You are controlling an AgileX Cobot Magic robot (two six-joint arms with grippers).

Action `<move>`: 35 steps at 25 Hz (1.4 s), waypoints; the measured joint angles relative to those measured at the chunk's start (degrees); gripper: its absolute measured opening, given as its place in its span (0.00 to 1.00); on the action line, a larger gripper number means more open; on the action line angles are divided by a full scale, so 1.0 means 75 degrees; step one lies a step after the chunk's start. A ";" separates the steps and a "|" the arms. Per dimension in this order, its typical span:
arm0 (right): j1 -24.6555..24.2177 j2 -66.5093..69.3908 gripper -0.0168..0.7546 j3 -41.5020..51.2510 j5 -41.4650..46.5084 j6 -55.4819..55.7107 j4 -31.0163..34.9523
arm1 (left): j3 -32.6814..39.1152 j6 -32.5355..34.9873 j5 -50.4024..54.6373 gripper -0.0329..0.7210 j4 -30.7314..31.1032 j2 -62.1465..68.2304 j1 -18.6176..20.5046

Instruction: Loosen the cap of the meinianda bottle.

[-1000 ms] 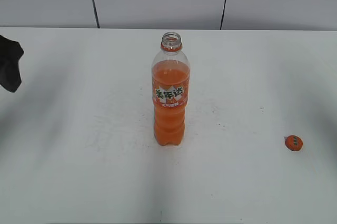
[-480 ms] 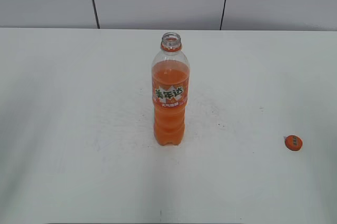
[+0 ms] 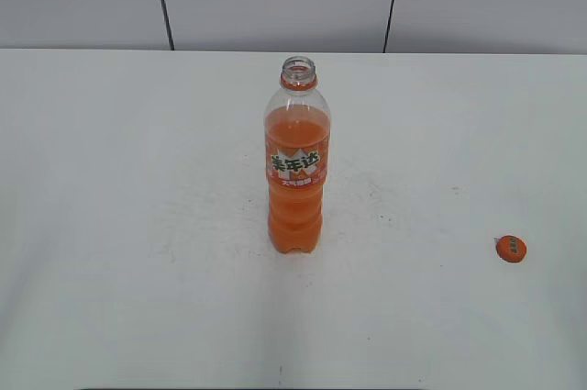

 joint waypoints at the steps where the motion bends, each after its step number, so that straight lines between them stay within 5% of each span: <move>1: 0.0000 -0.0309 0.69 0.0047 -0.0084 -0.0052 -0.0003 | 0.0113 0.0000 -0.0008 0.81 0.0025 -0.0246 0.0000; 18: 0.0000 -0.0918 0.69 0.0387 -0.1262 -0.0281 -0.0051 | 0.0498 0.0451 -0.0577 0.80 -0.0056 -0.1237 0.0020; 25: 0.0000 -0.0918 0.69 0.0387 -0.1262 -0.0281 -0.0051 | 0.0498 0.0455 -0.0596 0.79 -0.0107 -0.1237 0.0898; 35: 0.0000 -0.0918 0.69 0.0387 -0.1262 -0.0288 -0.0051 | 0.0498 0.0455 -0.0604 0.79 -0.0208 -0.1237 0.1255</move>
